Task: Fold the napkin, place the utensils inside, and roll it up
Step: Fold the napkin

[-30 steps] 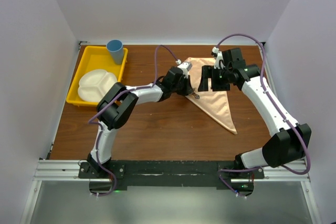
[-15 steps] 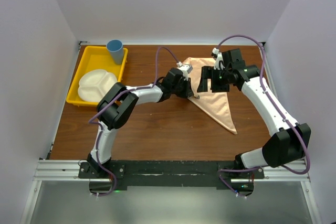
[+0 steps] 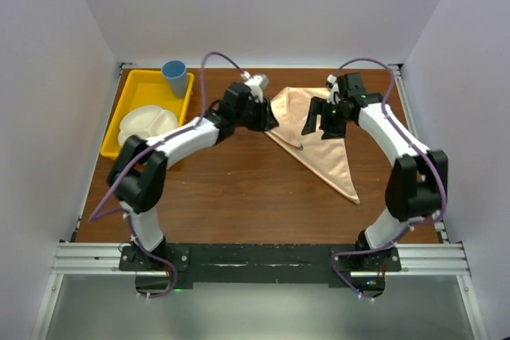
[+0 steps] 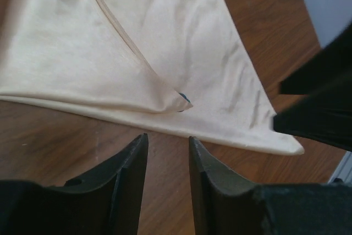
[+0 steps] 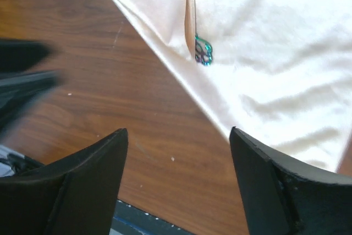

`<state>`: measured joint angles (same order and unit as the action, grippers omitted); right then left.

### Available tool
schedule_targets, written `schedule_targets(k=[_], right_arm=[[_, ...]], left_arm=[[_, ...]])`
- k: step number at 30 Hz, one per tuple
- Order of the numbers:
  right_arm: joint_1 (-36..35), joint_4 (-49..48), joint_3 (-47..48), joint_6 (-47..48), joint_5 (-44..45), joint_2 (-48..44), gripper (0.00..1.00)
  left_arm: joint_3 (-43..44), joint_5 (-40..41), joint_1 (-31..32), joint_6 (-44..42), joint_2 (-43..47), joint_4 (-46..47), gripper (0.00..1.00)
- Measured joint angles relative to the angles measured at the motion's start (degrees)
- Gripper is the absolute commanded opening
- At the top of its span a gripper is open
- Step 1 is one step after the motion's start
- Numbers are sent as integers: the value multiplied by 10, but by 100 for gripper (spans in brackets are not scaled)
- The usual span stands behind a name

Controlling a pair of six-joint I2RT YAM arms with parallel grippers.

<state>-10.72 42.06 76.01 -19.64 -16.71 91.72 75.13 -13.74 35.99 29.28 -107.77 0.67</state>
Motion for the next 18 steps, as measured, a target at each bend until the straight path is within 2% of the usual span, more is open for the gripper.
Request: schedule_targets(k=[3, 7, 10, 18], right_arm=[[0, -23, 18, 17, -27, 86, 61], [-1, -40, 41, 37, -44, 172, 61], [-1, -41, 56, 50, -54, 203, 60], [-3, -49, 77, 71, -69, 225, 45]], left_arm=[[-6, 5, -36, -3, 90, -31, 41], [-22, 17, -78, -5, 181, -63, 42], [-32, 24, -92, -6, 203, -82, 42], [-66, 24, -92, -3, 204, -130, 42]])
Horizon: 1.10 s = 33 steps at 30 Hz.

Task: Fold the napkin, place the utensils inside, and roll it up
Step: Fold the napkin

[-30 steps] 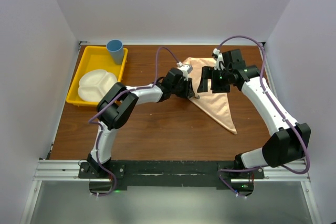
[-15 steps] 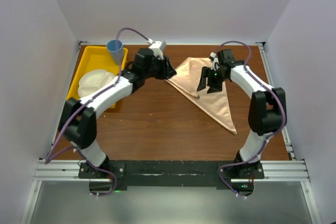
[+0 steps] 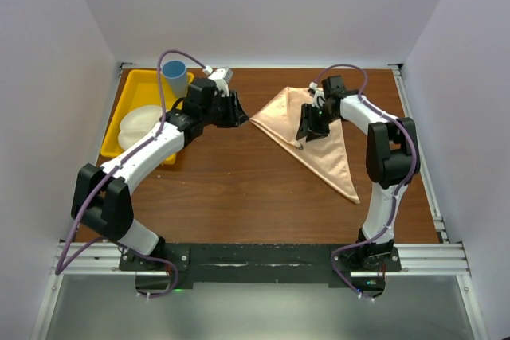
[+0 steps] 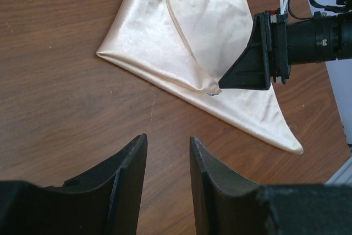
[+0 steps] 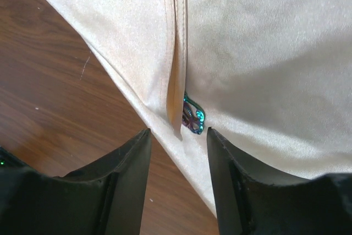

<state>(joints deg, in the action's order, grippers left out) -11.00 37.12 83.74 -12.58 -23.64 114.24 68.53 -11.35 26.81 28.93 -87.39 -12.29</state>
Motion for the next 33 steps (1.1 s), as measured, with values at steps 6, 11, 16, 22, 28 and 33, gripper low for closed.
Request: schedule_targets(k=[6, 11, 16, 22, 28, 33], right_arm=[[-7, -7, 18, 3, -7, 33, 45], [-13, -6, 23, 3, -17, 46, 30], [-17, -6, 24, 6, -26, 47, 15], [-19, -3, 24, 6, -30, 46, 10], [-21, 1, 3, 2, -34, 23, 9], [-21, 2, -7, -5, -47, 17, 10]], left_arm=[[0, 0, 0, 0, 0, 0, 42], [0, 0, 0, 0, 0, 0, 42], [0, 0, 0, 0, 0, 0, 42], [0, 0, 0, 0, 0, 0, 42], [0, 0, 0, 0, 0, 0, 42], [0, -2, 0, 0, 0, 0, 42]])
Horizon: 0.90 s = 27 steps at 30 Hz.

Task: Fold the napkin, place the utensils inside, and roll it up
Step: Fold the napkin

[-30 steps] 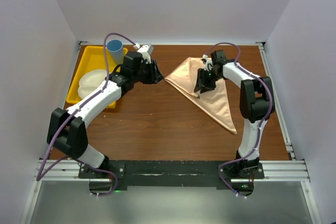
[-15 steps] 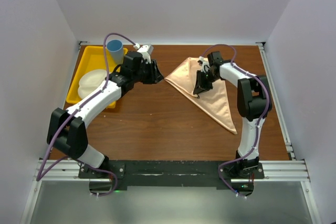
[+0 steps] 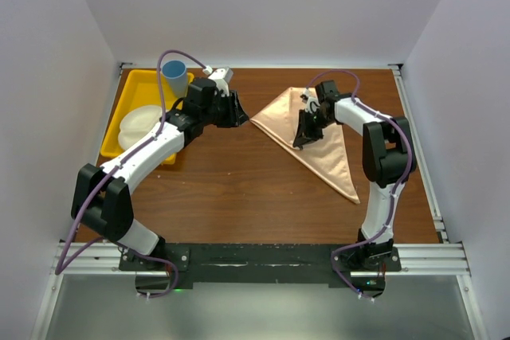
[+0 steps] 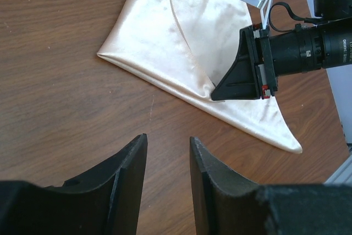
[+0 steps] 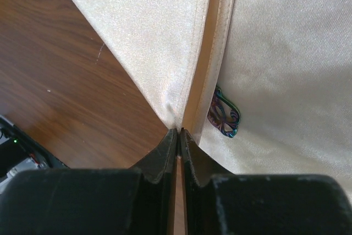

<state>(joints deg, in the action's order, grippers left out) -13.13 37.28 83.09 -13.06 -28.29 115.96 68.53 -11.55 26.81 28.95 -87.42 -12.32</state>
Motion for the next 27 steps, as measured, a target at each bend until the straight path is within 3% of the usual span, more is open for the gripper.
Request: schedule_targets(k=[9, 12, 13, 17, 18, 19, 23, 27], right_arm=[[0, -2, -18, -15, -2, 0, 15], [0, 0, -18, -20, 1, 0, 31], [0, 2, -18, -23, 3, 0, 45], [0, 29, -18, -39, 42, -19, 74], [2, 45, -18, -46, 64, -37, 90], [4, 58, -19, -57, 81, -62, 98], [39, 64, -64, -108, 117, -179, 98], [124, 53, -178, -187, 146, -323, 98]], left_arm=[[0, 0, -1, 0, -1, -2, 42], [0, 0, -1, 0, -1, -5, 42], [0, 0, -1, 0, -1, -8, 44], [0, 0, -2, -1, 0, -21, 47], [0, 0, -2, -3, 0, -26, 47], [0, 1, -2, -5, 2, -33, 47], [-16, 4, -2, -24, 41, -63, 47], [-89, 3, -2, -33, 139, -64, 47]])
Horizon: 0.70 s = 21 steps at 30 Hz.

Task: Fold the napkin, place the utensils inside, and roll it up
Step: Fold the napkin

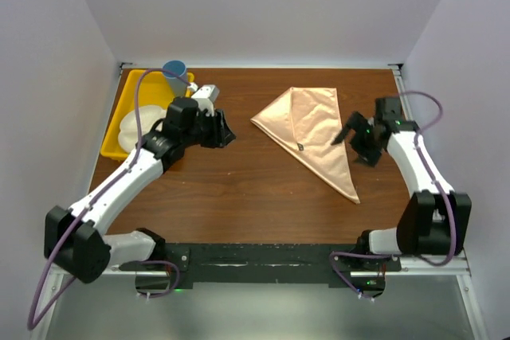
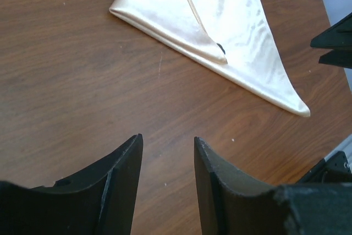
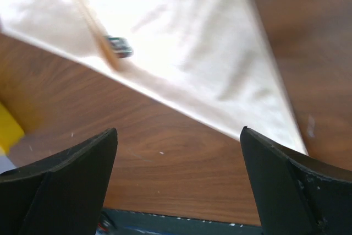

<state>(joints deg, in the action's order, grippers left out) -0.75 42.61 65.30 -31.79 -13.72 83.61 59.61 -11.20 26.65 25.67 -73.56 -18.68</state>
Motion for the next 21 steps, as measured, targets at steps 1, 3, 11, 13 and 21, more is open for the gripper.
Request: schedule_targets(k=[1, 3, 11, 13, 21], right_arm=[[22, -3, -37, -25, 13, -33, 98], [53, 11, -104, -67, 41, -86, 96], [84, 6, -318, -233, 87, -226, 68], [85, 0, -353, -278, 98, -268, 68], [87, -36, -391, -361, 118, -269, 64]], left_arm=[[-17, -2, 0, 0, 23, -2, 47], [-49, -5, 0, 1, 57, 0, 47], [-108, -5, 0, -19, 128, -14, 47], [-108, -6, 0, -27, 127, -17, 47], [-103, -5, 0, -30, 122, -22, 47]])
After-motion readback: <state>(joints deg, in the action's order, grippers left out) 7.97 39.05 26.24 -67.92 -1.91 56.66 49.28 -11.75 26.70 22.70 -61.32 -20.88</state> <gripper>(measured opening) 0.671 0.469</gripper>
